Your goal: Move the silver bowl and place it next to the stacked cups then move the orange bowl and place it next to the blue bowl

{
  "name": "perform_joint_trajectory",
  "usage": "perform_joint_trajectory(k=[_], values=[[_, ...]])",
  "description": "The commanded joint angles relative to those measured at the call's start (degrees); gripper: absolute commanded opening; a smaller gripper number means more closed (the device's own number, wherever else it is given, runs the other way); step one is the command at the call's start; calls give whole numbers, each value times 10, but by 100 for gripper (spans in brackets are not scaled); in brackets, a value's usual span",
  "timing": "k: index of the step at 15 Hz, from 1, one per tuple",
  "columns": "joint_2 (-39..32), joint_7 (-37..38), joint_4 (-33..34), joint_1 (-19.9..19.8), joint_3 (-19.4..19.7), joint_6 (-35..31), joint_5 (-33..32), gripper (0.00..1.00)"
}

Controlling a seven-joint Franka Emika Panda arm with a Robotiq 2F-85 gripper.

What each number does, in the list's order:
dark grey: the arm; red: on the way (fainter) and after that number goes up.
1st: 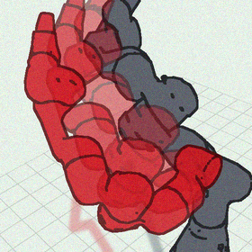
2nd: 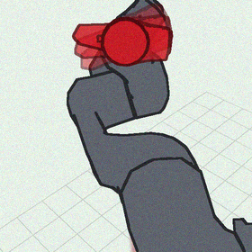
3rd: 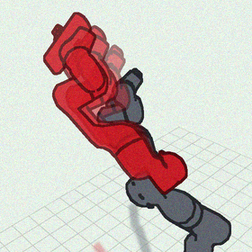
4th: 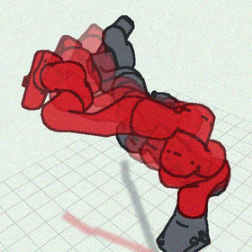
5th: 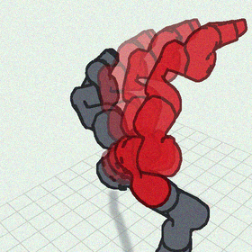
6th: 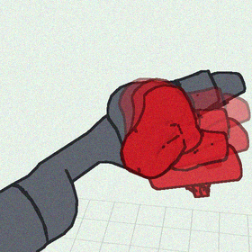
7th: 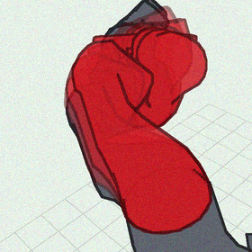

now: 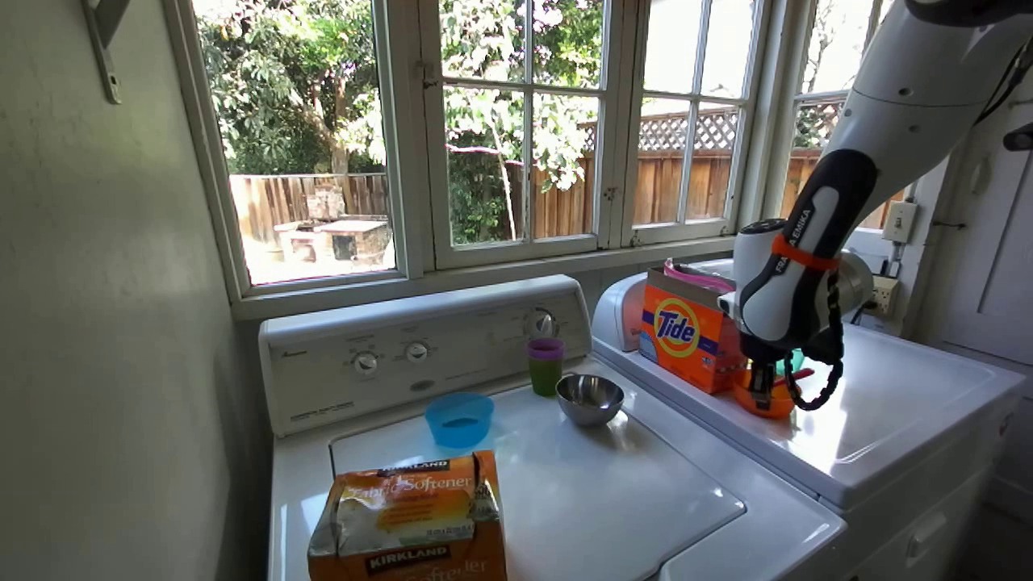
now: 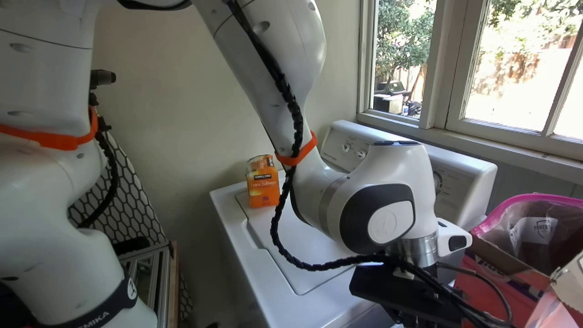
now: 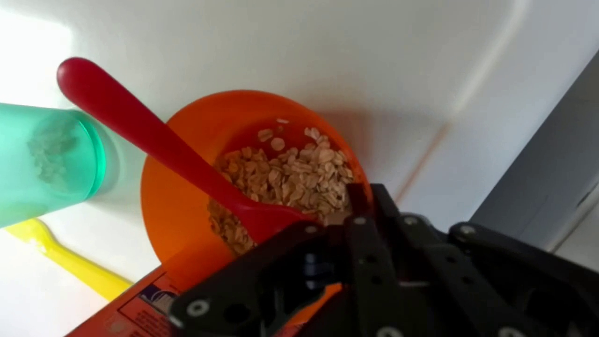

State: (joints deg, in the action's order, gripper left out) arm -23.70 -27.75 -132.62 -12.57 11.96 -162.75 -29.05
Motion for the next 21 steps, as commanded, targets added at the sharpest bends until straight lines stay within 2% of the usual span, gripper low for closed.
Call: perform_joint_trajectory(k=[1, 3, 8, 13, 18, 20, 21], values=[[-8, -6, 3, -8, -4, -8, 8, 0], [6, 16, -2, 2, 2, 20, 14, 1], [39, 49, -30, 22, 0, 40, 10, 1], [88, 63, -63, 58, -20, 71, 2, 1], [129, 79, -68, 89, -44, 107, -2, 1], [137, 72, -69, 87, -55, 111, 14, 1], [112, 67, -53, 82, -52, 93, 5, 4]])
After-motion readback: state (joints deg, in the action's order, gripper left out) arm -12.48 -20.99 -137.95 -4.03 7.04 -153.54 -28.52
